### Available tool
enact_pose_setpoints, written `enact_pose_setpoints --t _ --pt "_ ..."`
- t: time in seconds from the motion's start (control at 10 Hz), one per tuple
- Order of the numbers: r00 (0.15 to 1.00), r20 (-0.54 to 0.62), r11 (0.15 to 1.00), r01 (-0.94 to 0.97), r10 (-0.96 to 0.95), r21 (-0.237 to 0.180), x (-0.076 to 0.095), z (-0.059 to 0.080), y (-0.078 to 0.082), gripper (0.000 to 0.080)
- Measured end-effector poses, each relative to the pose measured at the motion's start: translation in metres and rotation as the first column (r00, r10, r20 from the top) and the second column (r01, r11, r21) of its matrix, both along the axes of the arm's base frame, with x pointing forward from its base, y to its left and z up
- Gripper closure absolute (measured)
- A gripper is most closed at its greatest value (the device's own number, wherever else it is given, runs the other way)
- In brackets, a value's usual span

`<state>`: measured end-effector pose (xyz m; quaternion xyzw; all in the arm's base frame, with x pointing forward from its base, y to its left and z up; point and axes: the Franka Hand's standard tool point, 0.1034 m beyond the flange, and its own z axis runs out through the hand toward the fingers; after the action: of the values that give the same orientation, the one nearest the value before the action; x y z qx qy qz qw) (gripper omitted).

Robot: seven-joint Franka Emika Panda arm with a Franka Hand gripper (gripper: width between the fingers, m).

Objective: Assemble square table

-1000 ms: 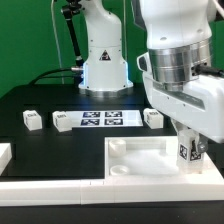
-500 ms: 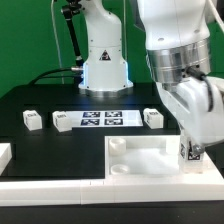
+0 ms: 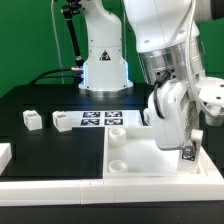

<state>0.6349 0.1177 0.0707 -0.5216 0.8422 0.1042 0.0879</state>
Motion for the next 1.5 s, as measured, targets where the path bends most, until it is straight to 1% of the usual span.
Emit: enact_pose_setpoints --t 0.1,0.2,0.3,0.4,0.5,0.6,0.7,0.8,0.9,1.1,1.4,1.5 --pt "1.0 0.001 1.0 -0.005 0.005 -0.001 0.0 0.0 -0.001 0.0505" --pt "1.0 -0.001 1.0 -0.01 0.01 -0.001 -0.001 -0.001 0.0 0.0366" --pt "1.0 -0.001 1.0 -0.011 0.011 -0.001 -0.001 -0.002 0.0 0.0366" --pt "1.0 -0.001 1.0 -0.013 0.013 -0.001 -0.001 -0.002 0.0 0.0234" --pt "1.0 0.0 1.0 -0.016 0.016 -0.001 -0.001 -0.001 0.001 0.0176" --pt "0.999 0.01 0.999 -0.034 0.034 0.0 -0.002 0.005 0.003 0.0176" --pt "0.998 0.021 0.999 -0.054 0.054 0.003 -0.007 0.016 0.006 0.0155" --pt "0.997 0.02 0.997 -0.073 0.073 0.008 -0.012 0.026 0.007 0.0151" --pt "0.997 0.022 0.997 -0.076 0.075 0.009 -0.012 0.03 0.008 0.0151" --pt "0.997 0.019 0.997 -0.078 0.078 0.008 -0.013 0.027 0.008 0.015" --pt "0.996 0.021 0.996 -0.084 0.084 0.008 -0.013 0.027 0.008 0.015" --pt "0.992 0.04 0.993 -0.117 0.116 0.007 -0.013 0.035 0.01 0.015"
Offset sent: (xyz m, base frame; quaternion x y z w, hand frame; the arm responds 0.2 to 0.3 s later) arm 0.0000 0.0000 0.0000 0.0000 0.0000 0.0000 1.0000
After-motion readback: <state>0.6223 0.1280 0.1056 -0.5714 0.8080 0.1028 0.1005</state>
